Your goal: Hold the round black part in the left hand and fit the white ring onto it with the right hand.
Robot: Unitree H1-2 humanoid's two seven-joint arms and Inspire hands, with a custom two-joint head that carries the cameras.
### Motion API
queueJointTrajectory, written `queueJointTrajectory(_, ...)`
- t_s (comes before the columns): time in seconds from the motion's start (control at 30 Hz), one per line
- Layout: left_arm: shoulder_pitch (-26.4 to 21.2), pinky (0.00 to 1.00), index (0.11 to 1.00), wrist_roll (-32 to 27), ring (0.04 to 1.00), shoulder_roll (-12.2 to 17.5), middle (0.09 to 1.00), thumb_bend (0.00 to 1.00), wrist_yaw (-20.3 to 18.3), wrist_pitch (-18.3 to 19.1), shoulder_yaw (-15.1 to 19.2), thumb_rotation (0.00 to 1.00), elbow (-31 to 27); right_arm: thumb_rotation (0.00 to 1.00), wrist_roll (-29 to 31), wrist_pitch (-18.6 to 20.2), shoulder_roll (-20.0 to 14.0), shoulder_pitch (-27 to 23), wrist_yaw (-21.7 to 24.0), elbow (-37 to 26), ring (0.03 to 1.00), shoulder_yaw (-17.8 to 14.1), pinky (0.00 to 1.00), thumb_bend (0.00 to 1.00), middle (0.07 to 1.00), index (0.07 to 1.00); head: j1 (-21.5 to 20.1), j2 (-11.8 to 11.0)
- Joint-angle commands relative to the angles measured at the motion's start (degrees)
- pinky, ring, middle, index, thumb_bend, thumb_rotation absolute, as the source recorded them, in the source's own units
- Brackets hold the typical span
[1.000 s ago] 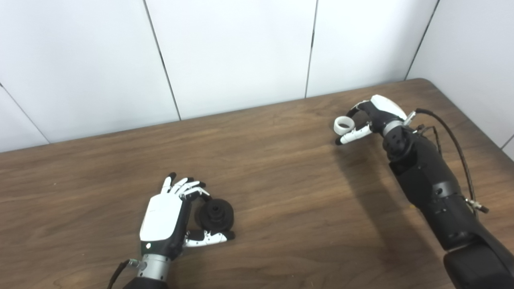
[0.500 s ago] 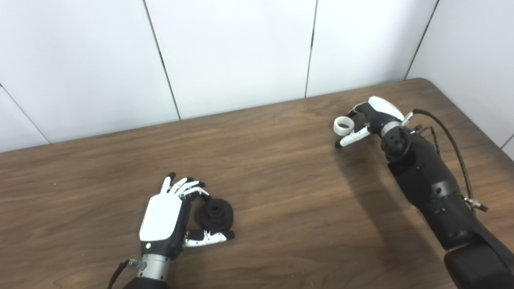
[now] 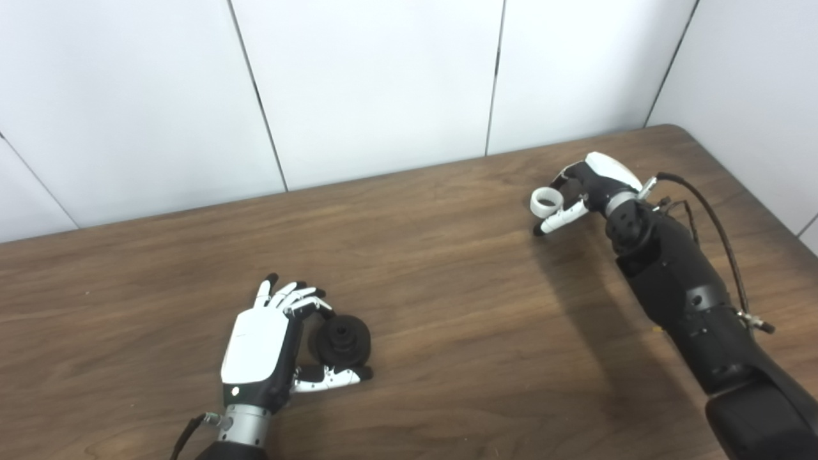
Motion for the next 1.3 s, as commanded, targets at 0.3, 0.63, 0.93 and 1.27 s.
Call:
queueJointTrajectory(0.3,5.34,1.00,0.485,0.35,0.861,0.54,0.771,0.52,1.51,0.30,-1.23,0.06,5.95,0.13,1.52,-2.43,-2.42,-1.02,-4.94,-1.34,1.000,1.56,1.00,0.52,0.833,0.486,0.11,0.45)
queueJointTrajectory(0.63,5.18,1.00,0.485,0.27,0.863,0.39,0.770,0.52,1.21,0.51,-1.21,0.06,5.90,0.13,2.63,-2.63,-3.28,-0.57,-5.42,-1.20,1.000,2.21,1.00,0.52,0.809,0.487,0.42,0.49)
queueJointTrajectory(0.93,5.37,1.00,0.485,0.49,0.860,-0.21,0.768,0.52,1.10,1.23,-1.33,0.06,5.34,0.13,4.02,-2.84,-4.05,0.86,-2.45,-9.34,1.000,2.82,1.00,0.52,0.853,0.487,4.68,1.65)
queueJointTrajectory(1.27,5.12,1.00,0.484,2.16,0.869,-1.23,0.774,0.52,1.13,2.51,-2.45,0.06,5.65,0.13,5.06,-3.76,-2.46,4.33,1.27,-24.07,1.000,5.43,1.00,0.52,0.839,0.486,12.27,3.69)
